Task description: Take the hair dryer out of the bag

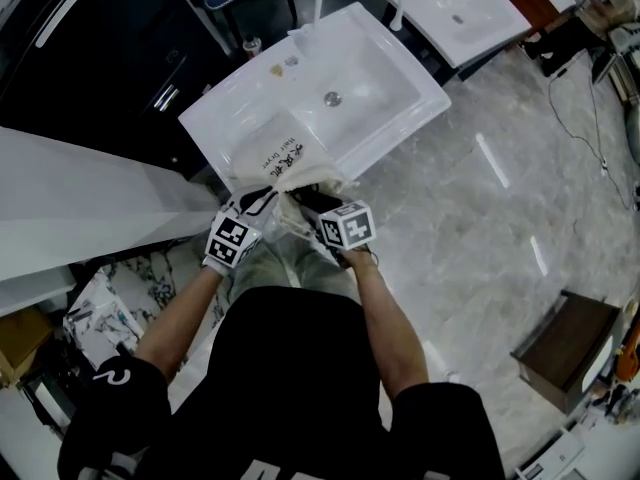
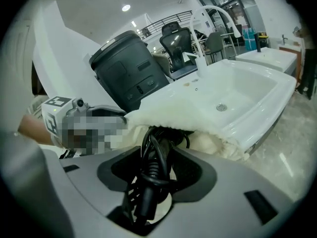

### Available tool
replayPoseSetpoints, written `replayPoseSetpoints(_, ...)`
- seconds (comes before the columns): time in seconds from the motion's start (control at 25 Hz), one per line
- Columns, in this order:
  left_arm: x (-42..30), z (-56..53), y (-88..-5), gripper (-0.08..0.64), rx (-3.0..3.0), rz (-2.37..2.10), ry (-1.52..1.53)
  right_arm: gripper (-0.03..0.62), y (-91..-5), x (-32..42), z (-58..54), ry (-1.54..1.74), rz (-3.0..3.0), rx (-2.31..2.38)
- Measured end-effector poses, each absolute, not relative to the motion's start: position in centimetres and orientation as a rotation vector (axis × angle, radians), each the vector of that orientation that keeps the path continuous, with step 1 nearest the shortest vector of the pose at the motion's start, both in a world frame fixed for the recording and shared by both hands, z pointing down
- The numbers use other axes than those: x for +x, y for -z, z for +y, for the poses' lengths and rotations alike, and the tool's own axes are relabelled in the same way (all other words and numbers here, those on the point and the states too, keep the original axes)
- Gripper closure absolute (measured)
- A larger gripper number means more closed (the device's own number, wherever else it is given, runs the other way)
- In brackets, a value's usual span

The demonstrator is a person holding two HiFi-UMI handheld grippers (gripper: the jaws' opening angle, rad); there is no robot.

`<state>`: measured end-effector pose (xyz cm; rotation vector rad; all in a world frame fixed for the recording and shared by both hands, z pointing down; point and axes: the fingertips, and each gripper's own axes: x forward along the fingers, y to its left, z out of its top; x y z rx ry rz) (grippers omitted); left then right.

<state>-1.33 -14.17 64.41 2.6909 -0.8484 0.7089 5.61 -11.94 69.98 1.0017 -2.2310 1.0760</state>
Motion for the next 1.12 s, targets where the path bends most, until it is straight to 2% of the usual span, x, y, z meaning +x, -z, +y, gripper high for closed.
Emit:
replayPoseSetpoints(0.56, 1.3, -7.5, -63.2, 0.512, 2.815, -0.56, -0.674, 0.397, -71.6, 3.7, -13.9, -1.108, -2.267, 1.014)
replayPoseSetpoints(0.8, 3.3, -5.1, -65.6, 0.479, 2.806, -0.349, -0.76, 0.396, -72.4, 3.5, -13.7, -1.132, -2.274, 0.977)
replayPoseSetpoints(1.12, 3.8, -5.5, -66.7, 0.488, 2.804, -0.398, -0.827, 0.396, -71.8, 4.0, -14.0, -1.097, -2.276, 0.981)
